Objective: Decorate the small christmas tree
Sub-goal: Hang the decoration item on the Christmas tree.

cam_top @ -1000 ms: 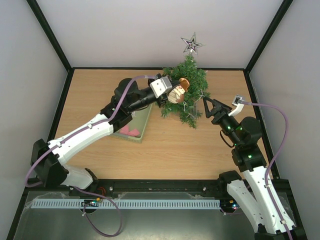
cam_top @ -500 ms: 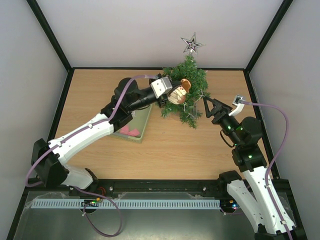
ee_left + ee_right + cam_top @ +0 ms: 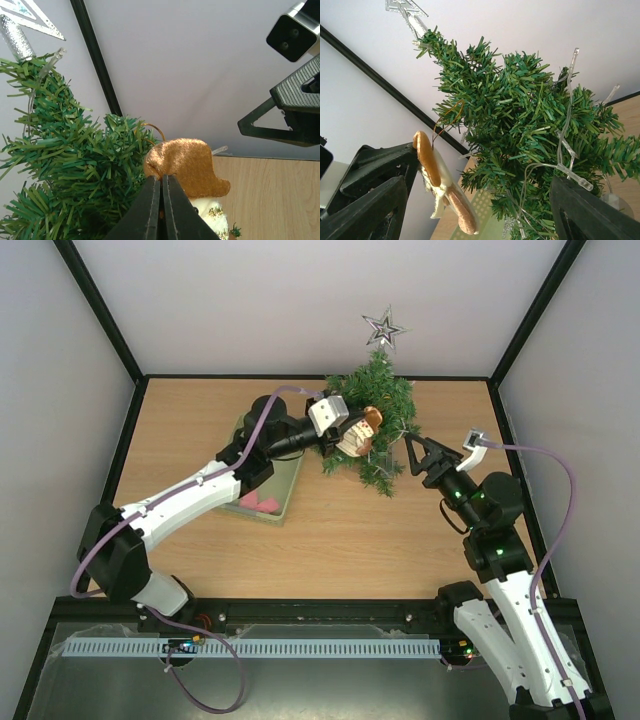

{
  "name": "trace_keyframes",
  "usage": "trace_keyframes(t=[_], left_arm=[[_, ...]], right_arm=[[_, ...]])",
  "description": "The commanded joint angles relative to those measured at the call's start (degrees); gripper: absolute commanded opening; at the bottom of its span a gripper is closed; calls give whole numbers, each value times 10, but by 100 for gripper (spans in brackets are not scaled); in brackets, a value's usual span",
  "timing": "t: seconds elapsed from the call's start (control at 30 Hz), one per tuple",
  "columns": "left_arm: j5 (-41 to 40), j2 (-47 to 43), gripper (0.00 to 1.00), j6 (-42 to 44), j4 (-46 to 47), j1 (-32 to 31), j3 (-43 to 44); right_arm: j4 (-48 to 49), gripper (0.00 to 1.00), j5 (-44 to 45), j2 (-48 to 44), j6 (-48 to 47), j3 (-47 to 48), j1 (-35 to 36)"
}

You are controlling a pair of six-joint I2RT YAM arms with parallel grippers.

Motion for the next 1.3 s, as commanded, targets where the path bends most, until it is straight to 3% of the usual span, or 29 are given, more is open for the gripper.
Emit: trace_keyframes(t=[0.0,0.73,0.9,1.03,1.27], left_arm=[[21,-3,2,-8,30,5,-7],[-16,-27,2,-11,40,6,-51],[-8,-29,2,-1,40,6,-48],[11,-39,2,4,46,6,-51],[29,-59,3,13,47,5,-48]], right_arm=[[20,77,-12,4,4,21,0],[37,74,-18,12,19,16,0],[58,63,-39,42,29,34,-1],[79,45,-57,70,42,48,0],[116,33,-90,102,71,63,0]])
